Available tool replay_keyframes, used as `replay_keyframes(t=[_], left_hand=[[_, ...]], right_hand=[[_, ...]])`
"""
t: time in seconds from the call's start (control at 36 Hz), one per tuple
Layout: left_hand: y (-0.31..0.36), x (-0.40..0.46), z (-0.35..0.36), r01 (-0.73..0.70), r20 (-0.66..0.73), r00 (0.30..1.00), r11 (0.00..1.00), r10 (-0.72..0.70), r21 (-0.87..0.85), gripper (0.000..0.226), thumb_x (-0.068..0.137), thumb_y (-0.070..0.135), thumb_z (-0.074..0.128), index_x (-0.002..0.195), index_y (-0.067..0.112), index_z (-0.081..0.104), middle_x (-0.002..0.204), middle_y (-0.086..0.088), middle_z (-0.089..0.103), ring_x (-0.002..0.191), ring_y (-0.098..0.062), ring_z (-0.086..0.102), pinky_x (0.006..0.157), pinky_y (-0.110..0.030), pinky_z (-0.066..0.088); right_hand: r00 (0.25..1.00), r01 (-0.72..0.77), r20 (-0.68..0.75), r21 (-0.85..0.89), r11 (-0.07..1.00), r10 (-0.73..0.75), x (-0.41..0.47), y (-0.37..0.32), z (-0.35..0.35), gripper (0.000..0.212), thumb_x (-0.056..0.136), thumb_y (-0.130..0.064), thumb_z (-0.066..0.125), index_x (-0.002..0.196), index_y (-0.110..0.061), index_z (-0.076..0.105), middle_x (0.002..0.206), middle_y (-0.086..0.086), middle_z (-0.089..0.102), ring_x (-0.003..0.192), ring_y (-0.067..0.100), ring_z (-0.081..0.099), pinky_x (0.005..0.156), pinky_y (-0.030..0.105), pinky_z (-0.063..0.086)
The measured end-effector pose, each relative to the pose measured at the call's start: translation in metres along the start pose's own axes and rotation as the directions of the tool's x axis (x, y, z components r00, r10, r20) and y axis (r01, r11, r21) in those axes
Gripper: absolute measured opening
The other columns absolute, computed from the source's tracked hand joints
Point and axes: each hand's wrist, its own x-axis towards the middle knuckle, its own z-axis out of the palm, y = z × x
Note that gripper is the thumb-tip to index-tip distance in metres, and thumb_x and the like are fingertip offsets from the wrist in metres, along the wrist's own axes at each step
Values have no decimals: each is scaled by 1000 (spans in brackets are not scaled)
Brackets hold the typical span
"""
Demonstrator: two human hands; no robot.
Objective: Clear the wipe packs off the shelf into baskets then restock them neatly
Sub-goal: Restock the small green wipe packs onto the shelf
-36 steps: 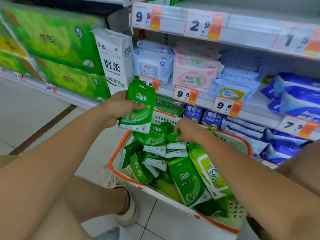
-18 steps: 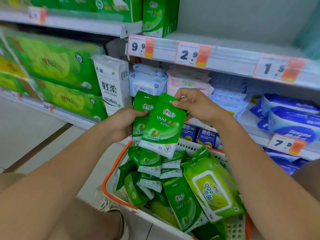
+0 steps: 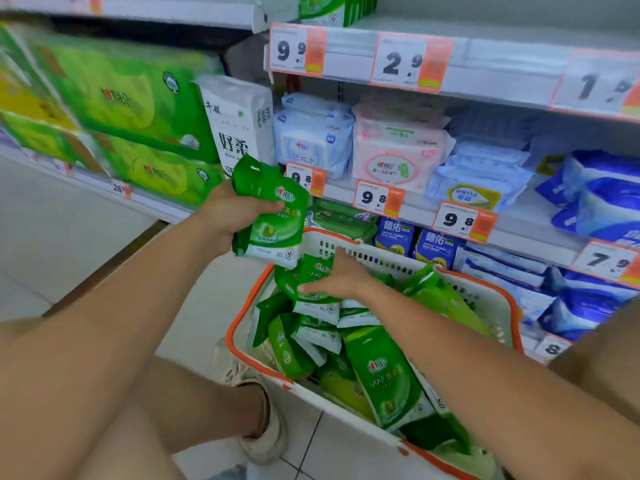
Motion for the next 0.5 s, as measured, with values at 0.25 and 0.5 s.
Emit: replay_keyframes(t=[0.25,0.5], left_hand=[[-5,3,-6,20,-50,998,998,-22,-54,47,73,3,84,117,7,66,102,-7,76,77,-16,75,55,-25,58],[5,11,0,-4,-63,998,994,-3,-113,44,73,10,86,111,13,63,106,-5,74,88,-19,74,80,-35,60]], right_hand=[[991,-108,-17,487,867,133,4,-5,10,90,73,-5,81,145,5,29,137,16,48,128,31,49,90,35,51],[939,60,-2,985,159,-345,-16,-3,-79,62,48,-6,95,106,-5,74,109,18,74,96,27,74,76,42,62]])
